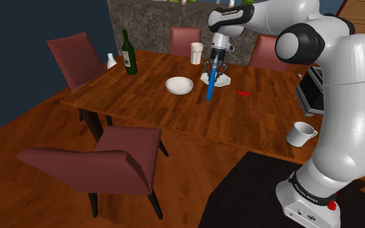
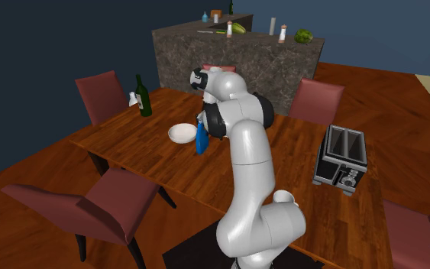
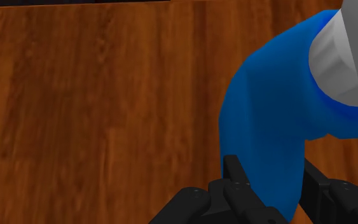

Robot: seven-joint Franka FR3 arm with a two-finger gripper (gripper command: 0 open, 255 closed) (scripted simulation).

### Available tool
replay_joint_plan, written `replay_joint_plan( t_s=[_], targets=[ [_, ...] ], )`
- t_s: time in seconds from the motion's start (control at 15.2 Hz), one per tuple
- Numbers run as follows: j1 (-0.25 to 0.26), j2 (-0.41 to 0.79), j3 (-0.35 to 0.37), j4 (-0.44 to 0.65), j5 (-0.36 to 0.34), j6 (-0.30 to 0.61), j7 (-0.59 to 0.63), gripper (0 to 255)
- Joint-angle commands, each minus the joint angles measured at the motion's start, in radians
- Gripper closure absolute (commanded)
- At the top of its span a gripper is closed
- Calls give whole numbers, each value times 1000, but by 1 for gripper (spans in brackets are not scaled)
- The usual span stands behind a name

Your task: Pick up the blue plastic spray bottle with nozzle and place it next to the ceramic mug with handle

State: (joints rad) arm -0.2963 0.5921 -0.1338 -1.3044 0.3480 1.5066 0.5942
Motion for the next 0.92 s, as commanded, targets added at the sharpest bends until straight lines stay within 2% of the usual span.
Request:
replay_joint_plan(
  t_s=[0.0,0.86],
  targets=[
    [-2,-2,0,25,0,-26,7,255],
    [-18,-3,3,196,3,-191,55,255]
  ],
)
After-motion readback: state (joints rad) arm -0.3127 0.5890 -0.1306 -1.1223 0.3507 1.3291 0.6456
